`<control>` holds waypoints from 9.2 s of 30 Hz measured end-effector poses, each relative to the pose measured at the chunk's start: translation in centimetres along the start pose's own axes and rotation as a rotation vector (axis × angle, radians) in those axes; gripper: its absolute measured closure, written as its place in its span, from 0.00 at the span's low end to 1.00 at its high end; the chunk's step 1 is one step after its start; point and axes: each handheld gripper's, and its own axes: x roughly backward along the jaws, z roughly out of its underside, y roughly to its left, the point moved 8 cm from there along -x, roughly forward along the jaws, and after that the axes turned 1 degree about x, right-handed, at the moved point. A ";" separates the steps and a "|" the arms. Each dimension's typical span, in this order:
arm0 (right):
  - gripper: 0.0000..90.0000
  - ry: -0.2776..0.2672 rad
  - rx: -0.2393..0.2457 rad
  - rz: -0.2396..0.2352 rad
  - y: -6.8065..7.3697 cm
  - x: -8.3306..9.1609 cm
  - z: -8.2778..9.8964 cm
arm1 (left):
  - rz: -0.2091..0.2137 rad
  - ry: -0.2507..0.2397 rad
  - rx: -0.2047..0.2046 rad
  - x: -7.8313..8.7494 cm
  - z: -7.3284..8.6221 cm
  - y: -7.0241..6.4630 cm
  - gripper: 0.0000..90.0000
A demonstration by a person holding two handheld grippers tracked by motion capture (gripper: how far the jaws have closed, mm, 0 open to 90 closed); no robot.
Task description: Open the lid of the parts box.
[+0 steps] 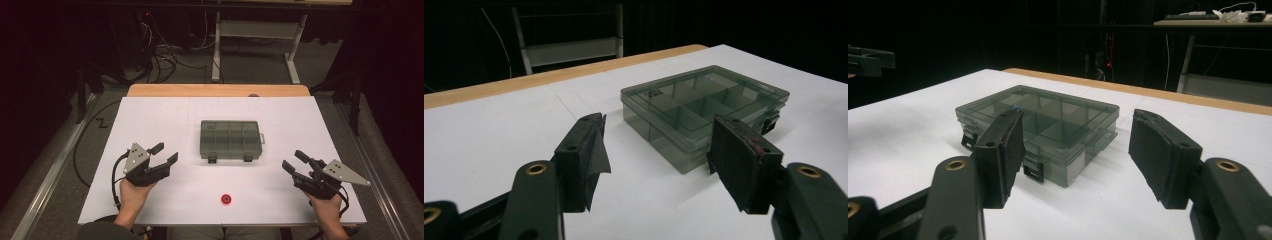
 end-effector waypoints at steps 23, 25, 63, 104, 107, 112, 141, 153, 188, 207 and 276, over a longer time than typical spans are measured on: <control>0.48 -0.029 0.017 0.014 0.2 -1.3 -0.9 | 0.003 0.010 0.010 -1.7 -0.3 -0.2 0.43; 0.48 -0.026 0.019 0.011 0.3 -1.6 -0.9 | 0.002 0.009 0.004 -1.9 -0.4 -0.3 0.42; 0.47 0.022 0.024 0.008 0.2 -5.1 -0.7 | 0.033 0.014 -0.027 -5.3 -0.9 -1.1 0.42; 0.61 0.073 0.016 0.023 0.1 -8.7 -2.0 | 0.109 0.087 -0.009 -9.4 -1.6 -2.6 0.43; 0.62 0.098 0.014 0.018 0.0 -8.9 -2.0 | 0.112 0.108 -0.001 -9.6 -1.6 -2.4 0.43; 0.63 0.163 -0.014 -0.003 -0.3 -9.1 -1.8 | 0.104 0.126 -0.034 -9.5 -1.8 -2.4 0.47; 0.71 0.431 0.000 -0.056 -1.0 -8.7 -0.8 | 0.114 0.289 -0.118 -9.1 -1.1 -2.2 0.50; 0.82 0.518 0.043 -0.053 -1.5 -8.4 -0.3 | 0.110 0.394 -0.117 -9.0 -1.1 -1.9 0.59; 1.00 0.774 0.110 -0.120 -0.8 -9.3 2.9 | 0.131 0.719 -0.149 -9.5 2.0 -2.3 0.93; 1.00 0.776 0.113 -0.123 -0.4 -9.7 3.1 | 0.140 0.710 -0.142 -10.0 2.2 -2.8 0.92; 0.79 0.692 -0.060 -0.036 -2.8 -12.8 0.2 | 0.059 0.456 -0.057 -11.3 -4.5 -2.2 0.61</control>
